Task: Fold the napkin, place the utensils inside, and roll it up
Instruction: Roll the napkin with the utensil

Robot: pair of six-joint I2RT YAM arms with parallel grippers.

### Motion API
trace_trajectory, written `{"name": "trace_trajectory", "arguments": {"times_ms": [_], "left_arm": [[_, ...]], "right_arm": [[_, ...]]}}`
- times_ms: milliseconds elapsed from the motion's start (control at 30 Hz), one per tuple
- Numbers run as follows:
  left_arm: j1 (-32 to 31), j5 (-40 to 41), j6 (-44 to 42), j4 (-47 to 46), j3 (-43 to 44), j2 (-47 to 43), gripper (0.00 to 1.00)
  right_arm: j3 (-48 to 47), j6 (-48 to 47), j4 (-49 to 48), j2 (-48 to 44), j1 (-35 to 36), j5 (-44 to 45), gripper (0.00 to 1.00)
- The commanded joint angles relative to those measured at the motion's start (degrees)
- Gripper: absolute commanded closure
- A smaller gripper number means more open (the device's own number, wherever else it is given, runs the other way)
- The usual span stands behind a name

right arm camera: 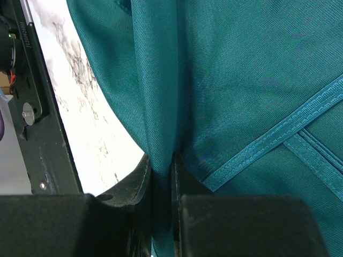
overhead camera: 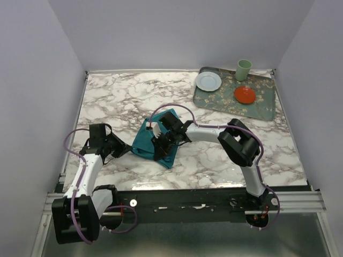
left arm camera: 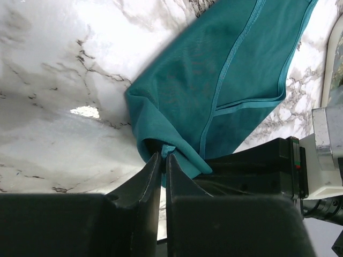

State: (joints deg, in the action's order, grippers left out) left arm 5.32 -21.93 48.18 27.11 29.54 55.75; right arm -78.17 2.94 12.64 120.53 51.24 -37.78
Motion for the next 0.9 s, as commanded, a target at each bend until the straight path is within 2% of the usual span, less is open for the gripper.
{"name": "trace_trajectory", "arguments": {"times_ms": [0,67,100,333,667,867], "left_arm": [[-1.54,-1.97,0.68,-3.73,-1.41,1.64,0.92],[-1.81,-1.62,0.60,-4.35,-1.50,2.26,0.99],[-2.07,-1.45,0.68,-4.70,-1.50,2.78,1.00],[-2.86,0.58,0.86,-5.58,-1.50,5.86,1.00],[-2.95,8.48,1.65,-4.88,1.31,9.64,1.00],[-2.95,7.34,0.69,-4.70,1.14,9.30,0.94]], "right_arm": [[2.41,-1.01,3.26,2.87,-0.09,2.80,0.91],[2.32,-1.01,3.26,2.96,-0.09,2.63,0.91],[2.41,-1.01,3.26,2.96,-0.09,2.62,0.91],[2.50,-1.01,3.35,2.87,-0.09,2.80,0.91],[2.94,-1.18,3.35,2.25,-0.09,3.67,0.91],[3.11,-1.18,3.35,2.08,-0.09,3.68,0.91]]}}
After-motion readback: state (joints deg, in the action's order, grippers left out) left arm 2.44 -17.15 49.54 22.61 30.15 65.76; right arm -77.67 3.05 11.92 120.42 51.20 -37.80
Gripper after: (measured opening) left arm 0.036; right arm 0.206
